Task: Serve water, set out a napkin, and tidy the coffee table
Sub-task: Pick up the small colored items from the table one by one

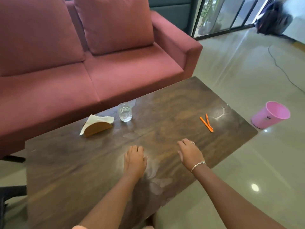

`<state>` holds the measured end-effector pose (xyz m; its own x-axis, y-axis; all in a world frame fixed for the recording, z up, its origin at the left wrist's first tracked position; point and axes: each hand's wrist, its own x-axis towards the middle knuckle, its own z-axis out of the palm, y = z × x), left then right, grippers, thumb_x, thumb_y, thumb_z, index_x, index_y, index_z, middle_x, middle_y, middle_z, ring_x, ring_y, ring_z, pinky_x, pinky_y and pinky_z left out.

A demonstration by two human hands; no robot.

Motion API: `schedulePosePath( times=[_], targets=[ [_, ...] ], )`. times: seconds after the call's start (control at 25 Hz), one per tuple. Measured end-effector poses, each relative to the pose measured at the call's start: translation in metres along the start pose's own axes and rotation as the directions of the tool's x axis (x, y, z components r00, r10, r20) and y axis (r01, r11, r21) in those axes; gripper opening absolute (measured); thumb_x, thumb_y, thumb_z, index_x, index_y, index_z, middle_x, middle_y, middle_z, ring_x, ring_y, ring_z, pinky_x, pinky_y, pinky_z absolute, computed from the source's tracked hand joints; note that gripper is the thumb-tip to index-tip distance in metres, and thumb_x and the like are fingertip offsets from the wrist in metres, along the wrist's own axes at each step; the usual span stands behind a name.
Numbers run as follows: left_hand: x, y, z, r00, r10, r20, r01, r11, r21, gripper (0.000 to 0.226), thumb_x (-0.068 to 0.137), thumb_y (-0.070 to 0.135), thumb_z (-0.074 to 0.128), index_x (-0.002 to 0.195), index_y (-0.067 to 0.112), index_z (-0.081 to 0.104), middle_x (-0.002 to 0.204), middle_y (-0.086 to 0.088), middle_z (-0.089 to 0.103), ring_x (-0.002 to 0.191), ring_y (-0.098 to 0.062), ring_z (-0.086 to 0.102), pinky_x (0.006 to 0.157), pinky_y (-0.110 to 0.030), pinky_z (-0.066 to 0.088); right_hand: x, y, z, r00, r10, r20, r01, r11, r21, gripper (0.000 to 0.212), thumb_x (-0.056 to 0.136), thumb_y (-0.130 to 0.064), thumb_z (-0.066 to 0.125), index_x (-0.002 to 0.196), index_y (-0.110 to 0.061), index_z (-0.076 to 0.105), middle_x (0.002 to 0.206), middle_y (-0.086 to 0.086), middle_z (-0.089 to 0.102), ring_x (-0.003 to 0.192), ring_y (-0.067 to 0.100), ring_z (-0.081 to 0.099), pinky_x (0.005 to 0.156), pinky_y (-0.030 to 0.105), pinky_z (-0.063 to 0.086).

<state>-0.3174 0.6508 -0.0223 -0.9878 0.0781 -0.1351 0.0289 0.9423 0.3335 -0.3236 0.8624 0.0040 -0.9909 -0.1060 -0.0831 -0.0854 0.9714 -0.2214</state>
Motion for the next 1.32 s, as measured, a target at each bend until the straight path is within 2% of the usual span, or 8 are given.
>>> schedulePosePath(
  times=[0.24, 0.44, 0.76, 0.96, 1.04, 1.12, 1.2, 1.32],
  targets=[
    [0.066, 0.043, -0.002, 1.000, -0.011, -0.014, 0.011, 0.999, -0.038, 0.028, 0.089, 0.030, 0.052, 0.110, 0.012, 0.054, 0.115, -0.008, 0.056, 0.114, -0.027, 0.046, 0.094, -0.034, 0.036, 0.047, 0.087, -0.016, 0.972, 0.231, 0.053, -0.234, 0.971, 0.059, 0.029, 0.087, -0.013, 0.055, 0.115, -0.004, 0.056, 0.115, 0.017, 0.055, 0.104, 0.038, 0.051, 0.084, 0.038, 0.042],
    [0.118, 0.086, 0.014, 0.999, -0.036, 0.019, 0.036, 0.999, -0.020, 0.027, 0.092, 0.031, 0.048, 0.112, 0.014, 0.052, 0.117, -0.002, 0.054, 0.116, -0.021, 0.044, 0.096, -0.028, 0.033, 0.099, 0.180, -0.025, 0.895, 0.431, 0.113, -0.444, 0.885, 0.140, 0.018, 0.085, -0.012, 0.058, 0.100, -0.003, 0.064, 0.106, 0.020, 0.063, 0.097, 0.040, 0.058, 0.078, 0.038, 0.045],
    [0.226, 0.202, 0.084, 0.977, -0.071, 0.199, 0.070, 0.997, 0.012, 0.025, 0.090, 0.021, 0.051, 0.111, 0.010, 0.053, 0.118, -0.007, 0.054, 0.115, -0.026, 0.046, 0.095, -0.034, 0.038, 0.210, 0.308, -0.006, 0.831, 0.471, 0.295, -0.534, 0.823, 0.191, 0.012, 0.084, -0.013, 0.060, 0.091, -0.007, 0.066, 0.102, 0.016, 0.067, 0.098, 0.034, 0.058, 0.077, 0.033, 0.044],
    [0.286, 0.253, 0.128, 0.905, 0.163, 0.394, -0.242, 0.957, 0.161, 0.026, 0.085, 0.006, 0.049, 0.111, 0.003, 0.052, 0.116, -0.017, 0.053, 0.113, -0.034, 0.046, 0.094, -0.040, 0.036, 0.261, 0.340, 0.028, 0.775, 0.457, 0.436, -0.565, 0.810, 0.157, 0.012, 0.085, -0.017, 0.060, 0.092, -0.009, 0.066, 0.103, 0.016, 0.067, 0.098, 0.034, 0.060, 0.078, 0.031, 0.045],
    [0.304, 0.266, 0.147, 0.828, 0.295, 0.478, -0.436, 0.873, 0.217, 0.027, 0.086, 0.002, 0.042, 0.110, 0.001, 0.054, 0.114, -0.018, 0.054, 0.109, -0.035, 0.048, 0.095, -0.041, 0.037, 0.273, 0.349, 0.045, 0.759, 0.454, 0.466, -0.573, 0.807, 0.147, 0.013, 0.085, -0.018, 0.061, 0.093, -0.009, 0.067, 0.103, 0.017, 0.067, 0.097, 0.034, 0.060, 0.078, 0.031, 0.045],
    [0.321, 0.279, 0.163, 0.759, 0.410, 0.506, -0.584, 0.772, 0.251, 0.029, 0.083, 0.004, 0.037, 0.095, 0.006, 0.063, 0.096, -0.011, 0.063, 0.091, -0.029, 0.057, 0.083, -0.036, 0.046, 0.280, 0.353, 0.061, 0.748, 0.440, 0.497, -0.567, 0.812, 0.134, 0.016, 0.084, -0.022, 0.062, 0.092, -0.008, 0.067, 0.102, 0.017, 0.067, 0.097, 0.034, 0.060, 0.078, 0.032, 0.046],
    [0.336, 0.290, 0.176, 0.721, 0.420, 0.552, -0.631, 0.728, 0.270, 0.034, 0.075, 0.010, 0.032, 0.071, 0.016, 0.066, 0.072, -0.001, 0.064, 0.067, -0.019, 0.060, 0.064, -0.027, 0.050, 0.283, 0.354, 0.071, 0.758, 0.428, 0.492, -0.554, 0.821, 0.139, 0.023, 0.084, -0.028, 0.062, 0.091, -0.007, 0.066, 0.100, 0.019, 0.067, 0.096, 0.036, 0.060, 0.076, 0.033, 0.046],
    [0.342, 0.296, 0.197, 0.746, 0.407, 0.527, -0.604, 0.748, 0.276, 0.036, 0.072, 0.012, 0.030, 0.066, 0.018, 0.065, 0.068, 0.001, 0.063, 0.061, -0.017, 0.060, 0.057, -0.024, 0.050, 0.286, 0.351, 0.073, 0.806, 0.413, 0.425, -0.517, 0.840, 0.165, 0.035, 0.087, -0.038, 0.056, 0.084, -0.004, 0.064, 0.092, 0.019, 0.068, 0.090, 0.037, 0.060, 0.071, 0.034, 0.044]
  ],
)
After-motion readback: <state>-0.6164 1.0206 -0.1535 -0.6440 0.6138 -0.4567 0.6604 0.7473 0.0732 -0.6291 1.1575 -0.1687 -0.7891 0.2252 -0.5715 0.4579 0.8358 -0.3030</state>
